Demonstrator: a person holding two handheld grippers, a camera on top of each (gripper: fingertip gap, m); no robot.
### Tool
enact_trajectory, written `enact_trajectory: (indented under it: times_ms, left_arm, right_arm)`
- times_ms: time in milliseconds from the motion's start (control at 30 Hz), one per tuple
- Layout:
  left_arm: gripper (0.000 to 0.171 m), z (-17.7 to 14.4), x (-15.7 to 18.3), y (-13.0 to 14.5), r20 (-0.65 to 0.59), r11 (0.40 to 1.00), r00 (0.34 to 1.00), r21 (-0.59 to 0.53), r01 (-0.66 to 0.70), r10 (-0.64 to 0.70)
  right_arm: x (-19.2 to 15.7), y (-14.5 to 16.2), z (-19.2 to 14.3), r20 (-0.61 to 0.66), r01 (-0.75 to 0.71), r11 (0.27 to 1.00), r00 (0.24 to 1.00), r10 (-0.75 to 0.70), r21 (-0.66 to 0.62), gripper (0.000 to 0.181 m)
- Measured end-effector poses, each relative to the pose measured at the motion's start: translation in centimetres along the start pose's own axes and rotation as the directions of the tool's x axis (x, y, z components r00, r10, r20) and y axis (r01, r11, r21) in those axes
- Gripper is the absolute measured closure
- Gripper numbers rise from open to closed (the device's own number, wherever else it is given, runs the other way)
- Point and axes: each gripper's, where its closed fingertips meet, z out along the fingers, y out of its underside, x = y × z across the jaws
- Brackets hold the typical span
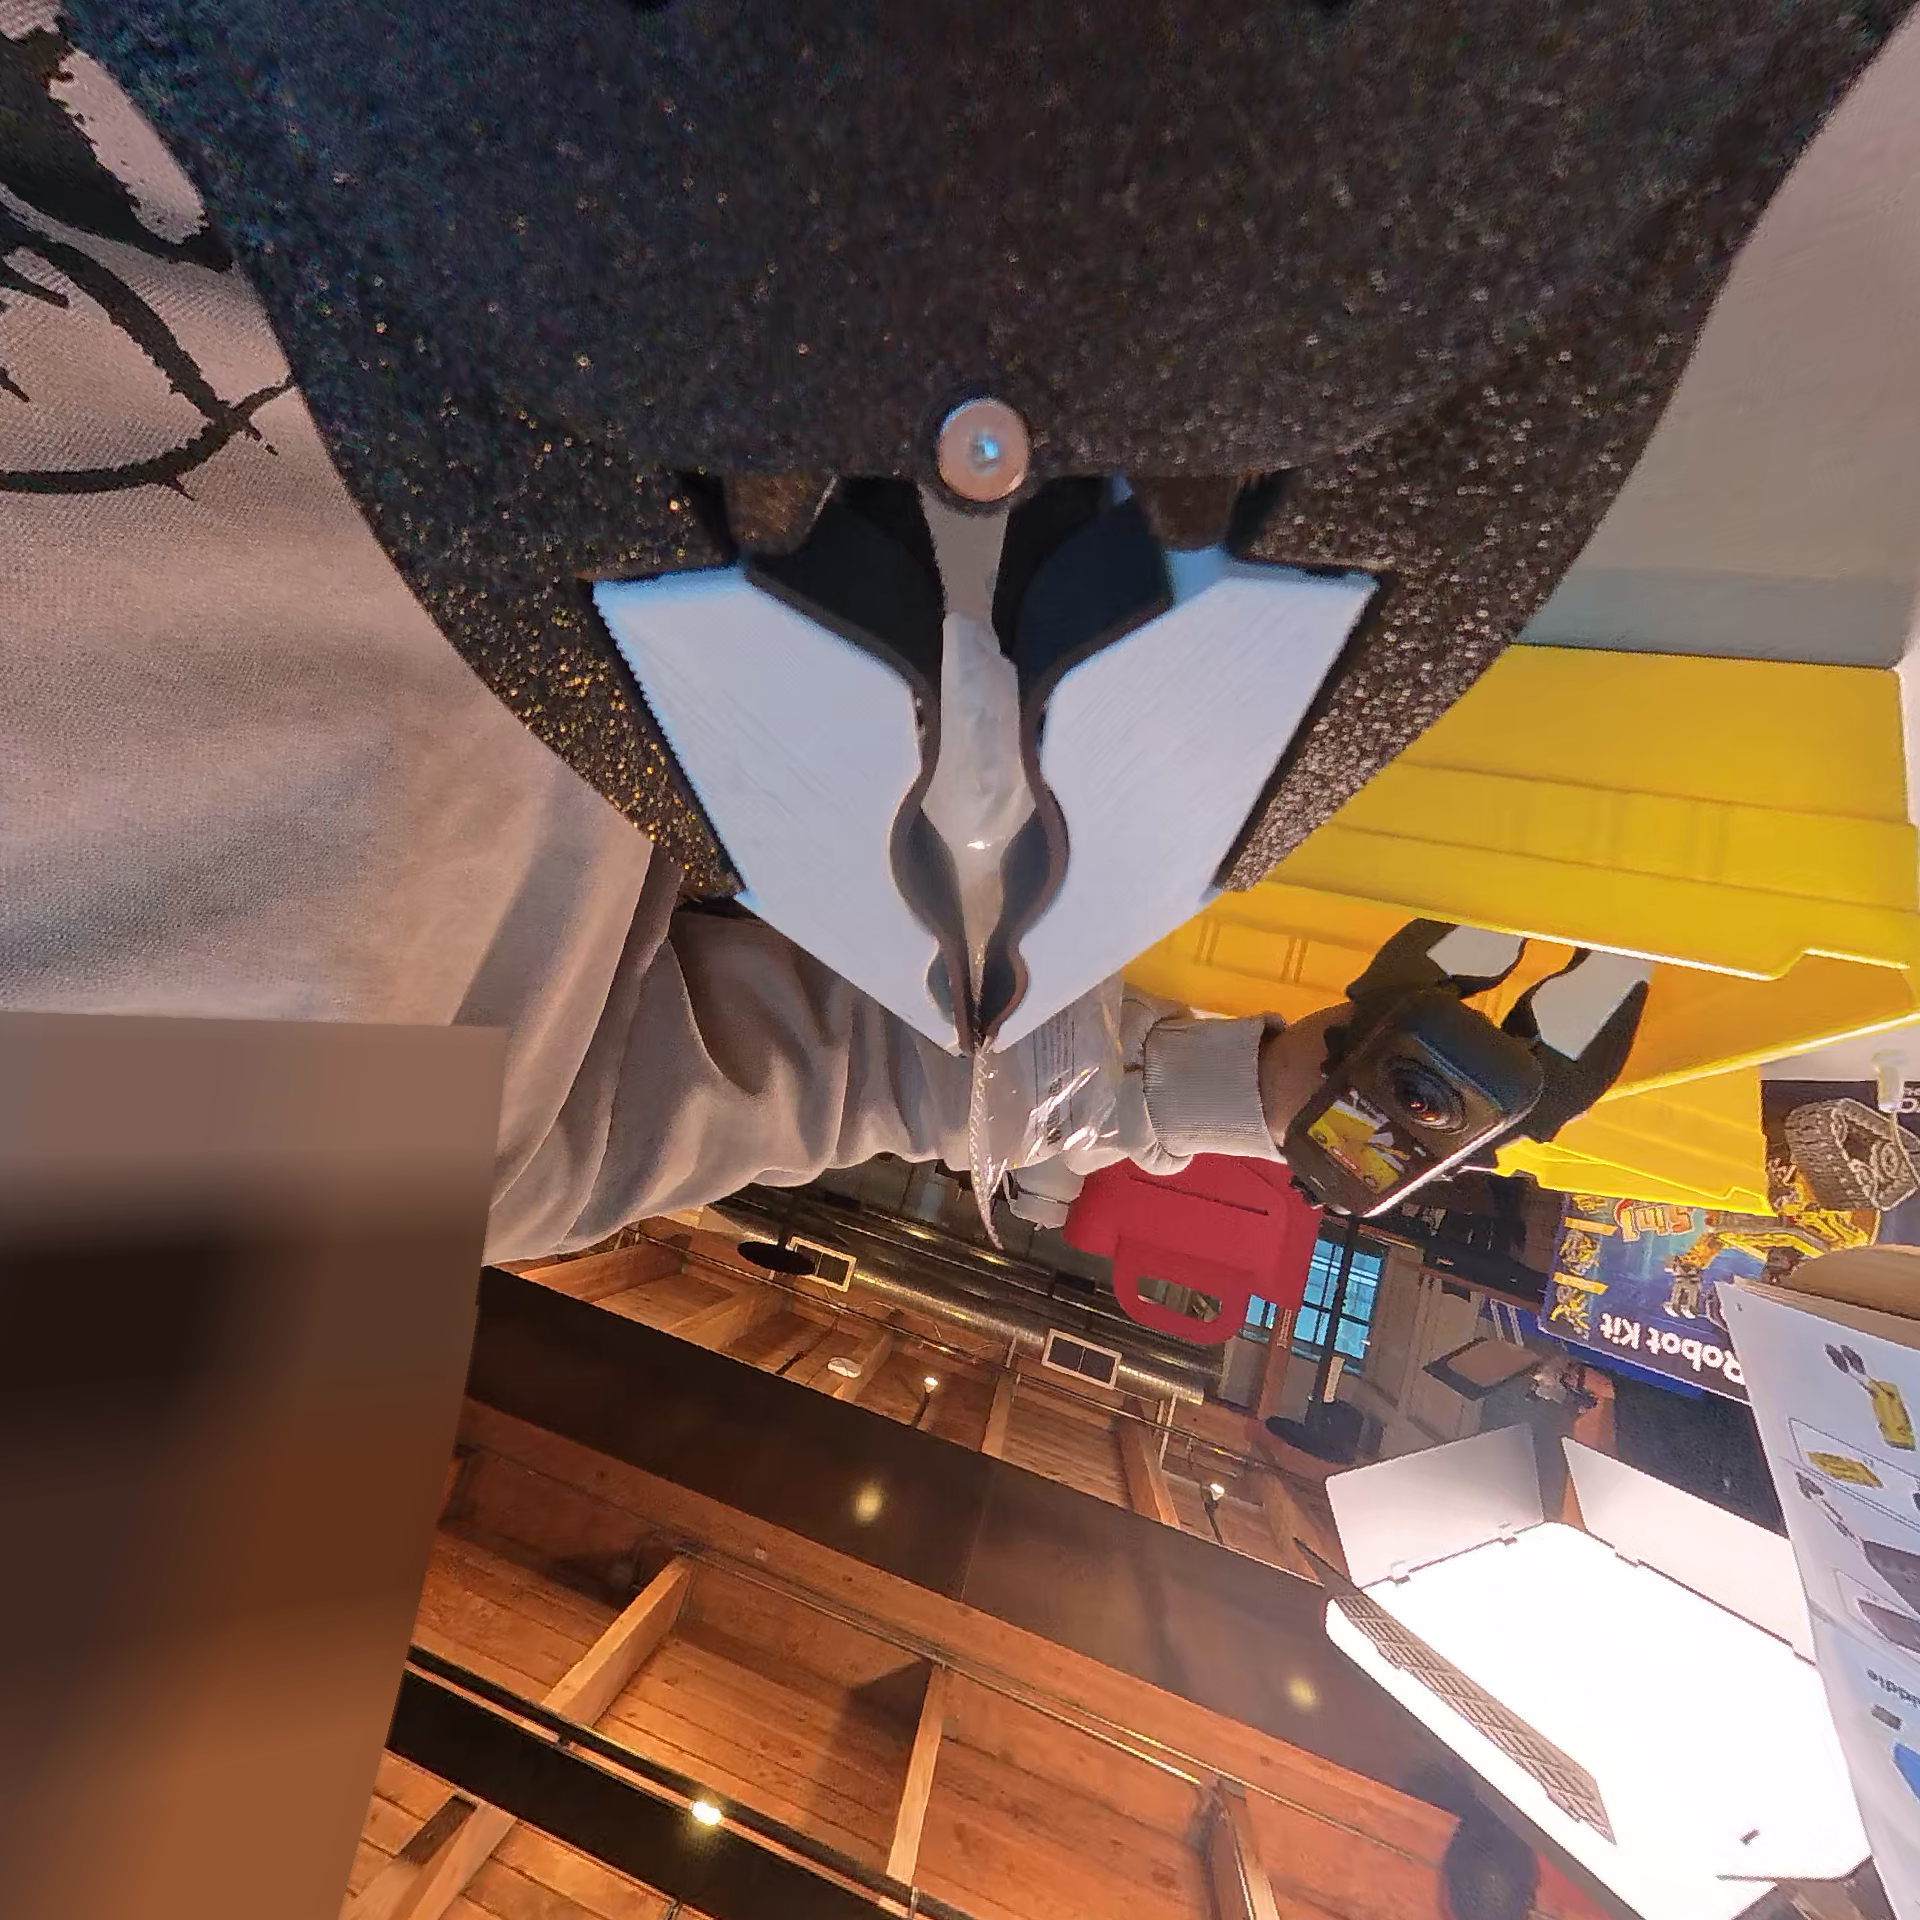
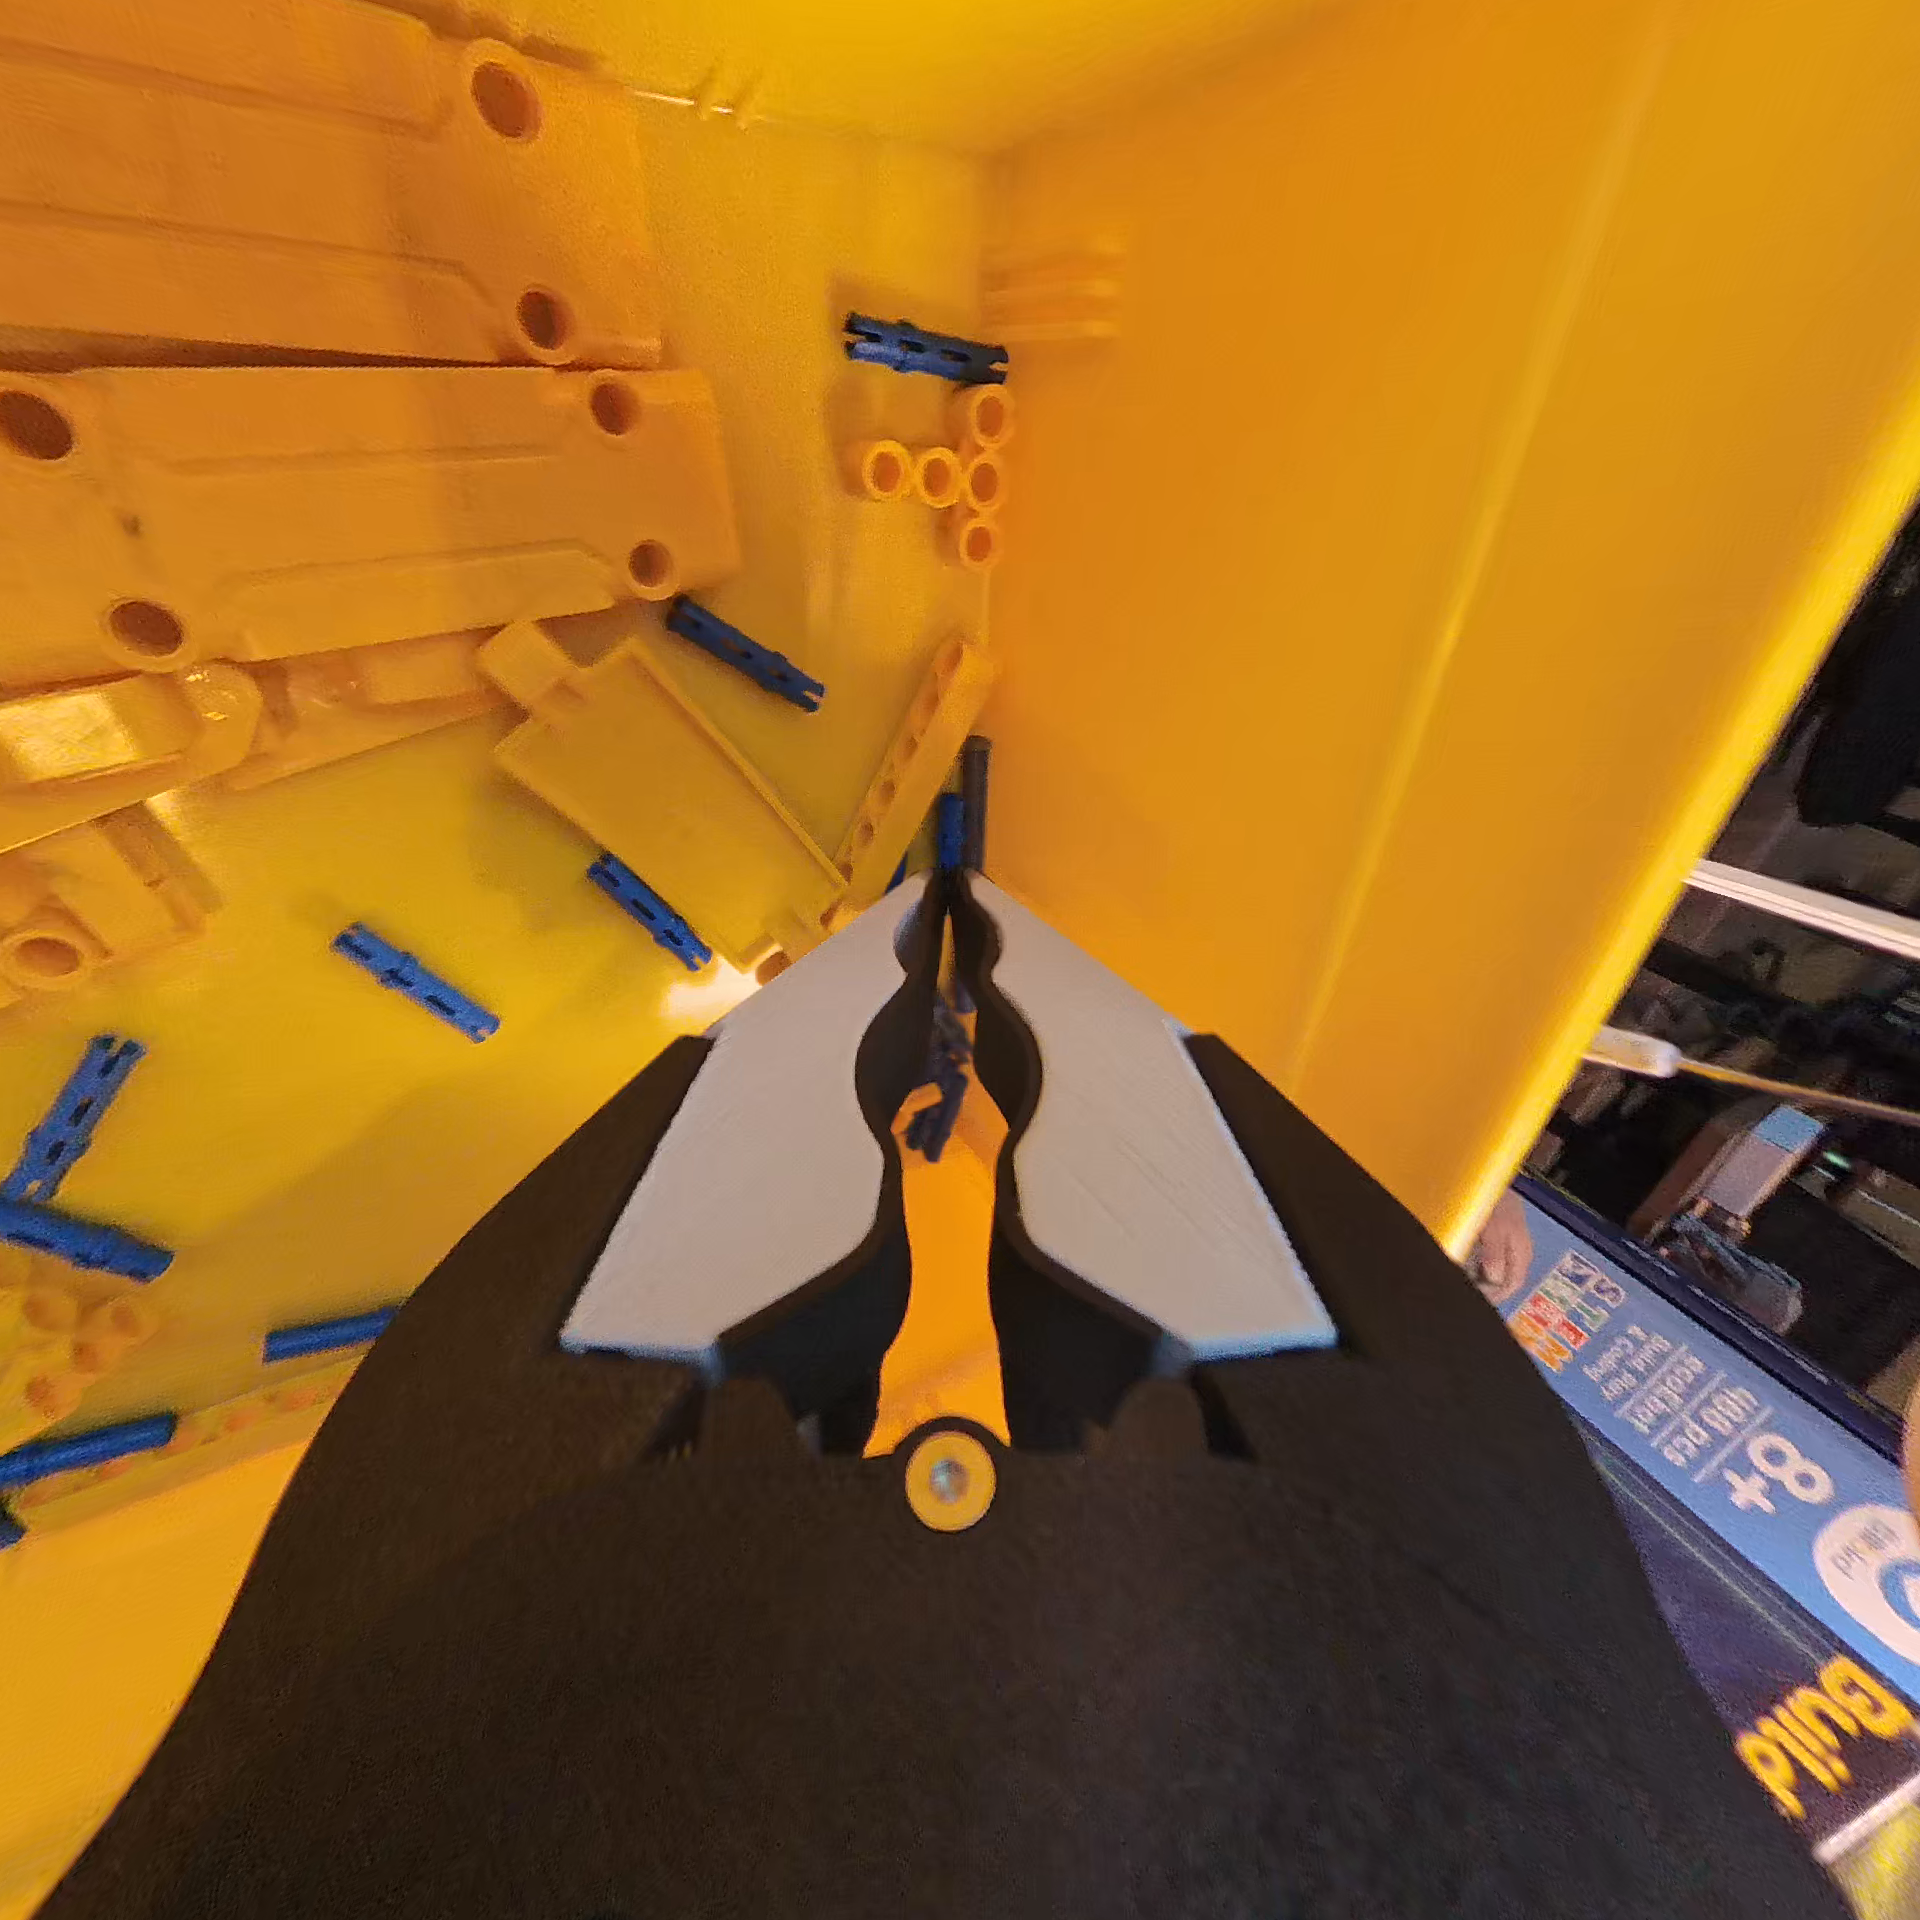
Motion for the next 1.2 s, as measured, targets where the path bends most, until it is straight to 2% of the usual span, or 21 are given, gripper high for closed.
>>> enact_trajectory:
  times_ms: [133, 167, 200, 333, 500, 533, 600, 733, 833, 933, 1033, 1200]
  left_arm:
    - [0.171, 0.1, 0.0, 0.1, 0.003, 1.0, 1.0, -0.006, -0.001, 0.001]
    - [0.171, 0.1, 0.0, 0.1, 0.003, 1.0, 1.0, -0.006, -0.002, 0.002]
    - [0.171, 0.1, 0.1, 0.1, 0.002, 1.0, 1.0, -0.006, -0.004, 0.004]
    - [0.171, 0.1, 0.1, 0.2, 0.002, 1.0, 1.0, -0.009, -0.003, 0.003]
    - [0.171, 0.2, -0.1, 0.3, 0.016, 1.0, 1.0, -0.012, -0.004, 0.005]
    - [0.171, 0.2, -0.1, 0.2, 0.021, 1.0, 1.0, -0.01, -0.008, 0.008]
    - [0.171, 0.1, -0.1, 0.0, 0.024, 1.0, 1.0, -0.006, -0.014, 0.014]
    - [0.171, 0.1, 0.0, 0.0, 0.019, 1.0, 1.0, -0.004, -0.014, 0.015]
    - [0.171, 0.2, 0.1, 0.0, 0.013, 1.0, 1.0, -0.007, -0.018, 0.018]
    - [0.171, 0.2, 0.2, -0.1, 0.012, 1.0, 1.0, -0.007, -0.021, 0.022]
    - [0.171, 0.2, 0.3, -0.1, 0.009, 1.0, 1.0, -0.006, -0.019, 0.019]
    - [0.171, 0.2, 0.4, -0.2, 0.008, 1.0, 1.0, -0.005, -0.029, 0.029]
  right_arm:
    - [-2.3, -0.2, -0.9, 0.166, -0.005, 0.999, 0.986, -0.004, 0.053, 0.181]
    - [-3.2, -0.2, -1.5, 0.238, -0.027, 0.997, 0.971, 0.008, 0.073, 0.181]
    - [-3.0, -0.6, -2.1, 0.25, -0.069, 0.992, 0.967, 0.042, 0.101, 0.181]
    - [0.2, -0.3, -3.0, 0.124, -0.176, 0.978, 0.979, 0.162, 0.113, 0.18]
    - [0.8, 0.1, -0.7, 0.009, -0.225, 0.974, 0.974, 0.225, 0.024, 0.177]
    - [1.4, 0.5, -0.4, -0.067, -0.207, 0.978, 0.976, 0.205, -0.016, 0.178]
    - [1.8, 0.3, -0.1, -0.139, -0.187, 0.982, 0.974, 0.181, -0.031, 0.181]
    - [1.4, 0.1, 1.0, -0.152, -0.186, 0.981, 0.973, 0.176, -0.056, 0.181]
    - [2.1, -0.4, 1.2, -0.21, -0.129, 0.99, 0.971, 0.116, -0.048, 0.181]
    - [1.8, -1.1, 1.1, -0.141, -0.09, 0.996, 0.986, 0.091, 0.01, 0.181]
    - [-0.4, -3.0, -0.2, 0.112, -0.186, 0.973, 0.979, 0.171, 0.136, 0.181]
    - [1.3, -3.0, -3.9, 0.11, -0.335, 0.907, 0.942, 0.317, 0.255, 0.181]
